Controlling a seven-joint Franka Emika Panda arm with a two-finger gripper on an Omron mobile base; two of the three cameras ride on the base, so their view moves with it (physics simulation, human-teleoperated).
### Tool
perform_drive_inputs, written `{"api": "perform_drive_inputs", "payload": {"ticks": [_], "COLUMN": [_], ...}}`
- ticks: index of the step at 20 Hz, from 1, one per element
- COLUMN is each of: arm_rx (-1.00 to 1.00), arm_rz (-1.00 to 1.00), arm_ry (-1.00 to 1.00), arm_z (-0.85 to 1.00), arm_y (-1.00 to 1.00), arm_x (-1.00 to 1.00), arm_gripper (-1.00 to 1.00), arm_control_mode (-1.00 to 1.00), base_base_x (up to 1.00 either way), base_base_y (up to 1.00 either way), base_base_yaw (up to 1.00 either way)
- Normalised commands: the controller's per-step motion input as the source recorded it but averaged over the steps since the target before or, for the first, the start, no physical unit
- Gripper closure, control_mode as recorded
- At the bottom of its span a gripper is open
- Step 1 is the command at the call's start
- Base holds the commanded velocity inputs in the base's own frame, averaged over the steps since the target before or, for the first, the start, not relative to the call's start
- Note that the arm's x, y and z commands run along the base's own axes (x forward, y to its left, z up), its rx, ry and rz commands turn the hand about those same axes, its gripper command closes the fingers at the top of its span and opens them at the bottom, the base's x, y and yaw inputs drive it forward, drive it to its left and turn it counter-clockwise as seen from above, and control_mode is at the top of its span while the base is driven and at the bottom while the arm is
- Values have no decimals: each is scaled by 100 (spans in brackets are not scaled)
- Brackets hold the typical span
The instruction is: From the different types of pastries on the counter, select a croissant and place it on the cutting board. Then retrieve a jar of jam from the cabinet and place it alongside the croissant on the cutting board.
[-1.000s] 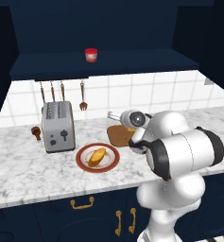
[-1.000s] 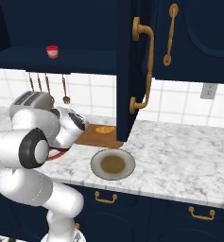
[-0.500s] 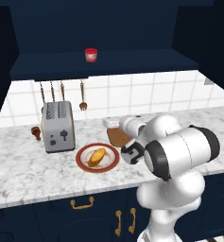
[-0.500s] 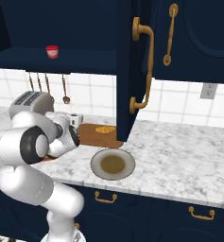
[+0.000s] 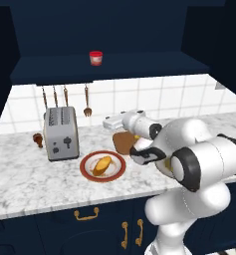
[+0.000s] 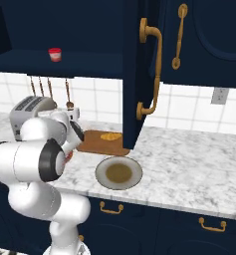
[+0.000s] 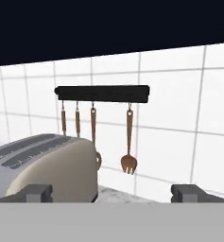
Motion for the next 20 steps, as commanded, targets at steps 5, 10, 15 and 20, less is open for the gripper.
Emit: {"api": "perform_drive_inputs", "payload": {"ticks": [5, 10, 15, 20], "arm_rx": [-14, -12, -1, -8], "arm_rz": [8, 0, -7, -27], "arm_ry": [7, 1, -2, 0], "arm_z": [100, 64, 5, 86], "arm_y": [1, 9, 29, 66], "arm_x": [0, -3, -1, 0], "arm_gripper": [-100, -100, -100, -100], "arm_control_mode": [-100, -100, -100, -100], "base_base_x": [0, 0, 0, 0], "base_base_y": [0, 0, 0, 0], "base_base_yaw": [0, 0, 0, 0]}}
